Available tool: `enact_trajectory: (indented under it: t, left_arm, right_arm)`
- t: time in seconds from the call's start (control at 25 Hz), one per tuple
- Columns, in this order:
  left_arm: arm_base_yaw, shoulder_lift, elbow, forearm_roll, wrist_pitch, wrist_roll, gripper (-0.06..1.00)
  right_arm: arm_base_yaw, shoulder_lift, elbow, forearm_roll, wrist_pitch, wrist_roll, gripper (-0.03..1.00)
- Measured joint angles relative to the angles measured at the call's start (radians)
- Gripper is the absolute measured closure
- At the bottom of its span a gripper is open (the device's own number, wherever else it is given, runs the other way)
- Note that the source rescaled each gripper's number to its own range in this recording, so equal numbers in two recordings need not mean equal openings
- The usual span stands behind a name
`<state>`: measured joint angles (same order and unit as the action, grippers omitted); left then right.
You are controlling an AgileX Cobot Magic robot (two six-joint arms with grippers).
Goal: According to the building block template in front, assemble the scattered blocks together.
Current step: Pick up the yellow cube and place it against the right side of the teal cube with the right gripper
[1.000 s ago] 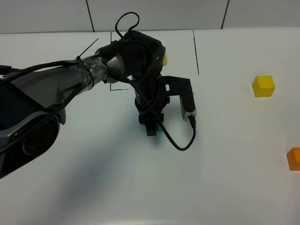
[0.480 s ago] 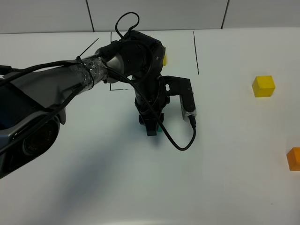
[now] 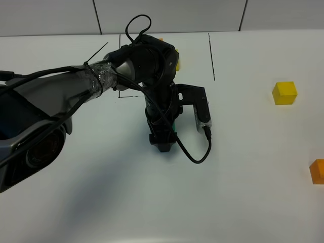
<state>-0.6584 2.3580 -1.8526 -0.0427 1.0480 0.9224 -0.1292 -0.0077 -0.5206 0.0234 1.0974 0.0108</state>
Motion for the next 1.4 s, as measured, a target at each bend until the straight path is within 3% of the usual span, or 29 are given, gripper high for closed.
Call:
enact_trajectory:
  t: [0.16, 0.4, 0.6, 0.84, 1.12, 1.24, 1.4]
  left_arm:
    - [0.000, -0.050, 0.000, -0.001, 0.014, -0.040, -0.05]
    - [0.000, -0.145, 0.000, -0.014, 0.019, -0.132, -0.06]
    - [0.017, -0.200, 0.000, 0.005, 0.026, -0.279, -0.04]
    - [0.118, -0.244, 0.000, 0.071, 0.098, -0.461, -0.01]
    - [0.257, -0.307, 0.032, -0.010, 0.142, -0.517, 0.04]
    - [0.299, -0.380, 0.124, -0.004, 0.117, -0.517, 0.06]
    - [0.374, -0.503, 0.295, -0.002, -0.003, -0.546, 0.07]
  right_arm:
    - [0.000, 0.000, 0.000, 0.000, 0.000, 0.000, 0.28]
    - [0.000, 0.000, 0.000, 0.000, 0.000, 0.003, 0.28]
    - [0.000, 0.000, 0.000, 0.000, 0.000, 0.004, 0.28]
    - [0.000, 0.000, 0.000, 0.000, 0.000, 0.004, 0.28]
    - [0.000, 0.000, 0.000, 0.000, 0.000, 0.004, 0.28]
    - [0.000, 0.000, 0.000, 0.000, 0.000, 0.004, 0.28]
    - [0.000, 0.000, 0.000, 0.000, 0.000, 0.004, 0.28]
